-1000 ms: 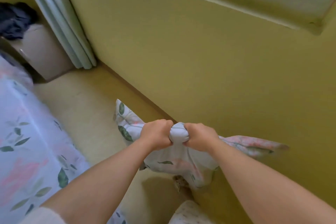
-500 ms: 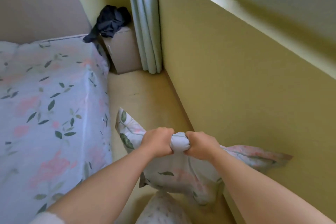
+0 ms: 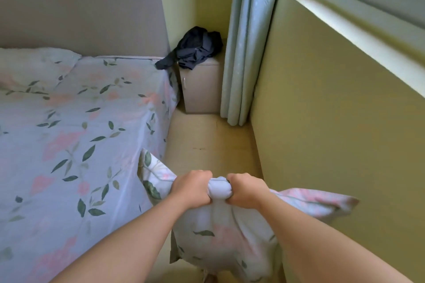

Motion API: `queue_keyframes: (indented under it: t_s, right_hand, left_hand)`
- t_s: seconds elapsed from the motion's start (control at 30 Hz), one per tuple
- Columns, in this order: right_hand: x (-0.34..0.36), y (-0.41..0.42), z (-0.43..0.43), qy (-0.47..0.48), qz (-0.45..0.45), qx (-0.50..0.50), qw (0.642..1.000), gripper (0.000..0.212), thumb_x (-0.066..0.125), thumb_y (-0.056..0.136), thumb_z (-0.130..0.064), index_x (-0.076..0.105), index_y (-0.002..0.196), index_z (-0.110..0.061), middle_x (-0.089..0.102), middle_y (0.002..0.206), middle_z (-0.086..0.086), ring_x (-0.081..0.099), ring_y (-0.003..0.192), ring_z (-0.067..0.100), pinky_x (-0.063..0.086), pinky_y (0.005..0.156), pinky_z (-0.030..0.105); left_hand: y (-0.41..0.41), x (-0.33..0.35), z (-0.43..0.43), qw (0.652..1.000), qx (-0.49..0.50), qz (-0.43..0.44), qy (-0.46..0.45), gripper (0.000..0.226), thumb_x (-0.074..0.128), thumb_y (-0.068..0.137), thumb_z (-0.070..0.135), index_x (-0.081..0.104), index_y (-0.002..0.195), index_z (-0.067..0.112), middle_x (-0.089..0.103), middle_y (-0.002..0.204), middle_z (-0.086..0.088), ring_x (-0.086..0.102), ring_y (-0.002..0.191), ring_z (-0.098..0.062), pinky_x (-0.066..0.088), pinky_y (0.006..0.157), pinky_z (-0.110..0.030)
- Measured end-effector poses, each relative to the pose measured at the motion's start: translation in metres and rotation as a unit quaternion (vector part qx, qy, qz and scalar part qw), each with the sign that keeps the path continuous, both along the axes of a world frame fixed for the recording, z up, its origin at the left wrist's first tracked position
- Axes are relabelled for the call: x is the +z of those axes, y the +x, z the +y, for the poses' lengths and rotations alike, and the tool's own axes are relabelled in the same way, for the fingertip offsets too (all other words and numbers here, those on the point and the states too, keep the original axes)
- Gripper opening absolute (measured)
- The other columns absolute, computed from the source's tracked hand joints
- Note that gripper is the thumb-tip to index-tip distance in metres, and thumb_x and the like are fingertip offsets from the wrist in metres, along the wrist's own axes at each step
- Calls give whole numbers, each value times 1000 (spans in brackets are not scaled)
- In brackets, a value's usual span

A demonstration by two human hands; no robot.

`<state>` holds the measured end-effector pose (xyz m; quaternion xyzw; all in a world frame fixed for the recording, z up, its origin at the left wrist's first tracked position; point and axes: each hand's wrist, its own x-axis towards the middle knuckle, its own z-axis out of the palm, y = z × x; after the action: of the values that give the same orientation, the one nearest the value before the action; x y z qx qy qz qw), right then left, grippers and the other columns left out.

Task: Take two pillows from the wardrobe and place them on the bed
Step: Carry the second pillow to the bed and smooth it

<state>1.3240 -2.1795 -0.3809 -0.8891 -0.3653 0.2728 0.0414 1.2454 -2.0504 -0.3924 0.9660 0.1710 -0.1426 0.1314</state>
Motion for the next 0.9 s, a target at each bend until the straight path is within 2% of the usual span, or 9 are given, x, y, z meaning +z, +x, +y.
queue_keyframes:
  t_s: [0.1,0.17,0.23,0.3,0.43,0.73,0.9]
  right_hand:
    - [9,48,45,1,-3,19,1000,22,55,82,-25,52,102,-19,63,113,5,58,101,27,35,69,28]
    - [14,76,72,1,-9,31,999,14,55,82,-26,45,91,-23,63,113,5,58,97,26,35,69,28]
    - [17,103,99,6,-10,39,999,17,54,82,-26,38,87,-23,63,114,5,58,101,27,35,69,28]
    - [18,130,127,11,-10,48,999,13,54,82,-26,45,92,-24,63,114,4,58,105,26,35,69,28]
    - [20,189,188,19,-20,76,997,29,55,82,-27,52,110,-19,63,116,3,58,107,27,35,70,28]
    - [27,335,332,36,-4,142,989,35,58,80,-27,53,114,-19,62,120,4,57,110,27,40,77,30]
    - [50,396,426,46,11,186,981,33,64,75,-25,55,104,-14,64,113,8,59,104,29,42,74,31]
  left_hand:
    - [44,10,41,1000,14,-8,7,25,59,75,25,52,98,17,63,108,-5,60,101,-30,39,67,-30]
    - [70,15,67,1000,21,-9,18,25,58,76,24,52,98,17,63,108,-5,60,101,-30,38,67,-30]
    - [95,18,92,999,25,-10,30,25,58,76,23,52,99,16,63,109,-6,60,102,-31,37,68,-30]
    - [120,21,117,999,32,-13,39,25,58,76,23,52,100,15,62,110,-6,60,102,-31,37,68,-31]
    - [171,23,172,996,68,-18,47,23,57,76,23,52,98,16,62,109,-4,60,100,-31,38,67,-31]
    - [297,34,298,986,161,-22,48,27,60,73,28,53,97,17,64,108,-4,62,99,-30,40,67,-31]
    - [343,58,370,970,237,-45,31,30,63,71,27,54,98,17,65,109,-8,61,100,-32,43,69,-31]
